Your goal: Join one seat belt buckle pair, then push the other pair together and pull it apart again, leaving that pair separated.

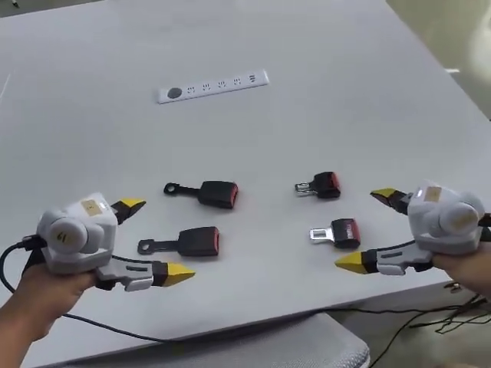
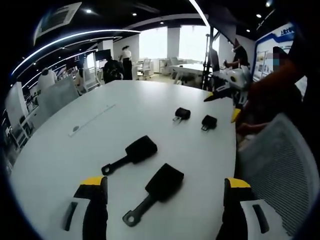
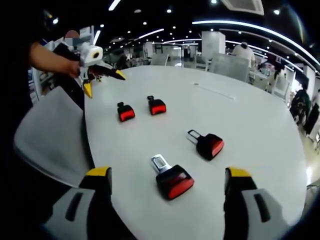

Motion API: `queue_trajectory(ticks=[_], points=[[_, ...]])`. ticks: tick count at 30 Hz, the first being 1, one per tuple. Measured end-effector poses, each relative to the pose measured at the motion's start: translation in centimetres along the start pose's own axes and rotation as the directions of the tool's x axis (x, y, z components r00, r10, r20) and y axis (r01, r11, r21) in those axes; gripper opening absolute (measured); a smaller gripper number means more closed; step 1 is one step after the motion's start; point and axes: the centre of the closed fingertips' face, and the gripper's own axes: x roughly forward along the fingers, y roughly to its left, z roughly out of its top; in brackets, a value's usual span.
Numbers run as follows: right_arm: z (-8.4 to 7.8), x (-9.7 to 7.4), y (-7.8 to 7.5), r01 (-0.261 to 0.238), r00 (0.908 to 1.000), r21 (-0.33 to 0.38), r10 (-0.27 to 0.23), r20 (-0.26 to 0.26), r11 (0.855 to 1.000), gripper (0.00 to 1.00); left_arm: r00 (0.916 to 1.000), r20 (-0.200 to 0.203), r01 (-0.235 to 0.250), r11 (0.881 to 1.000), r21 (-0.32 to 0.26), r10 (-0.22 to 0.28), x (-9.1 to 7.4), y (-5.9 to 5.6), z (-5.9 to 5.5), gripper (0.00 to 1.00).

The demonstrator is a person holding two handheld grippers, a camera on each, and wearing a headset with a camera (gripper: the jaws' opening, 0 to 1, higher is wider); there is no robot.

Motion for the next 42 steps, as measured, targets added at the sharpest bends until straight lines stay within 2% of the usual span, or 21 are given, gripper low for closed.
queue_trajectory(ticks=[5, 8, 18, 23, 26, 34, 39, 42], points=[[-0.6, 0.5, -0.2, -0.032, 0.9991, -0.015, 0.032, -0.029, 0.999, 0.93, 0.9994, -0.026, 0.025, 1.000, 0.018, -0.025, 0.9, 0.0, -0.6, 0.97], [-0.9, 0.8, -0.2, -0.055, 0.9976, -0.013, 0.055, -0.041, 0.998, 0.92, 0.9976, -0.059, 0.039, 0.998, 0.043, -0.036, 1.4, 0.1, -1.2, 0.96], [-1.9, 1.7, 0.0, -0.131, 0.9870, -0.035, 0.127, -0.099, 0.991, 0.85, 0.9918, -0.105, 0.082, 0.993, 0.083, -0.073, 2.8, 0.8, -2.0, 0.91], [-1.9, 2.0, 0.0, -0.157, 0.9826, -0.041, 0.151, -0.107, 0.987, 0.81, 0.9844, -0.141, 0.123, 0.986, 0.115, -0.106, 3.4, 0.7, -2.6, 0.86], [-2.4, 2.2, 0.1, -0.182, 0.9765, -0.044, 0.175, -0.126, 0.982, 0.74, 0.9796, -0.159, 0.144, 0.982, 0.123, -0.123, 3.8, 0.7, -3.0, 0.82], [-3.2, 2.7, 0.0, -0.222, 0.9631, -0.047, 0.211, -0.167, 0.974, 0.69, 0.9673, -0.195, 0.193, 0.969, 0.154, -0.162, 4.9, 0.9, -4.0, 0.77], [-3.3, 3.0, 0.0, -0.242, 0.9569, -0.051, 0.229, -0.178, 0.969, 0.65, 0.9527, -0.233, 0.234, 0.960, 0.151, -0.196, 5.8, 0.9, -5.2, 0.70], [-3.3, 3.2, 0.0, -0.249, 0.9547, -0.046, 0.237, -0.180, 0.967, 0.64, 0.9481, -0.243, 0.247, 0.956, 0.155, -0.205, 6.2, 1.0, -5.5, 0.69]])
